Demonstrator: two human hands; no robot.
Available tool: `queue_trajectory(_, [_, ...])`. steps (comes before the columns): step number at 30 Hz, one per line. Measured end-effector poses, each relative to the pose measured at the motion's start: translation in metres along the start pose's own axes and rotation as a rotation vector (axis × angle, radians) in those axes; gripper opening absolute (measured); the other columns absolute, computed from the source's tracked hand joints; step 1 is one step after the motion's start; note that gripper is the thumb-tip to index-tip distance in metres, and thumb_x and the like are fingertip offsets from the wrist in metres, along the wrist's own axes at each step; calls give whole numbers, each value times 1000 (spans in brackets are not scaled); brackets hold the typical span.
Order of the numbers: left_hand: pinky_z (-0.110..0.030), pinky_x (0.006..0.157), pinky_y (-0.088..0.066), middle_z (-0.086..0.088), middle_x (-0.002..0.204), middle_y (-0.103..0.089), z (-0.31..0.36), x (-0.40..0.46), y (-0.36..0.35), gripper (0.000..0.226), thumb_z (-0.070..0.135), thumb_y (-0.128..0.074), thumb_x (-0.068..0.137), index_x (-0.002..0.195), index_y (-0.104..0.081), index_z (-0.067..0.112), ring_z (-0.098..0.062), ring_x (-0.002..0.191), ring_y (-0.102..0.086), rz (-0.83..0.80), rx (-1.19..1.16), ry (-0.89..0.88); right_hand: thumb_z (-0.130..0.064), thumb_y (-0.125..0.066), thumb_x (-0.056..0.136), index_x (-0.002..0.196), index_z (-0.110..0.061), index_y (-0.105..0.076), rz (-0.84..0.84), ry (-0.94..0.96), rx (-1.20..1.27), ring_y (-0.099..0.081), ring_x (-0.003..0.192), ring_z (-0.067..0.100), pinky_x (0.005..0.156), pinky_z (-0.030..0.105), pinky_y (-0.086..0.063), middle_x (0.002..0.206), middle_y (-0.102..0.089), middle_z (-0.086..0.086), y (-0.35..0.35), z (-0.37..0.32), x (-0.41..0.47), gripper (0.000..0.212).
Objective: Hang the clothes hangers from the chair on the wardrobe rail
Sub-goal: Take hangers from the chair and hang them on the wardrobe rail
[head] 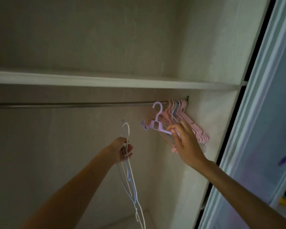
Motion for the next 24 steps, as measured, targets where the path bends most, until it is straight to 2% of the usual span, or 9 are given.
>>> queue_trajectory(3, [-21,48,-51,0,36,-54,20,14,2,28,18,-41,93,65,-47,14,-8,33,-58,-16,-6,-20,-17,-38,93,97,-22,-50,-10,119,-167,-45,86,14,70,17,-30,99,-47,0,-15,-11,20,13])
queue_trajectory(6, [-29,60,-48,-1,36,-55,33,25,0,28,18,-41,93,66,-48,12,-10,39,-60,-43,10,-18,0,-59,80,95,-13,-57,-30,229,-392,-43,87,20,69,26,-35,94,-58,11,-36,-6,39,20])
queue_trajectory(8, [-29,63,-46,-1,37,-56,35,31,-1,28,18,-42,94,67,-47,11,-10,40,-61,-58,17,-9,4,-62,72,94,-11,-61,-33,227,-501,-42,88,22,64,33,-45,94,-57,9,-51,1,47,27])
queue_trajectory(10, [-29,63,-46,-1,39,-56,35,37,-2,29,17,-42,94,65,-47,10,-10,41,-61,-69,30,4,2,-51,72,97,-10,-62,-30,192,-532,-49,88,25,57,34,-52,95,-57,8,-64,9,50,30])
queue_trajectory(12, [-29,64,-45,-1,37,-55,35,43,-5,31,15,-43,93,63,-46,8,-11,48,-61,-67,43,1,10,-61,66,105,-7,-64,-45,140,-532,-59,86,30,59,34,-54,98,-62,12,-73,18,48,43])
queue_trajectory(14, [-29,64,-45,-1,36,-55,36,47,-6,32,14,-43,93,63,-46,8,-12,45,-61,-64,41,-5,12,-73,56,111,-6,-63,-82,68,-532,-60,87,29,62,31,-53,103,-64,13,-79,24,46,59])
queue_trajectory(19, [-31,65,-45,-1,36,-56,35,59,-6,28,15,-44,94,67,-49,10,-9,34,-60,-33,3,-17,13,-75,52,98,-12,-65,-177,23,-466,-63,79,29,53,28,-51,99,-64,11,-97,41,41,54])
queue_trajectory(21, [-31,66,-46,-2,38,-57,36,64,-7,27,15,-45,94,67,-50,11,-9,34,-60,-29,-8,-19,12,-70,62,102,-15,-62,-194,48,-394,-60,88,28,60,31,-53,104,-62,10,-102,44,34,49])
queue_trajectory(24, [-32,66,-46,-3,46,-58,39,68,-10,29,17,-45,94,66,-51,11,-10,36,-61,-38,-16,-11,-6,-50,91,126,-15,-50,-217,-80,-64,-53,108,22,90,25,-45,122,-55,10,-102,54,20,36])
Point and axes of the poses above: each hand's wrist, its own x-axis towards the middle knuckle, its own y-axis out of the back of the hand, z = x × y, the point moved 3 cm from there along x, towards the middle knuckle
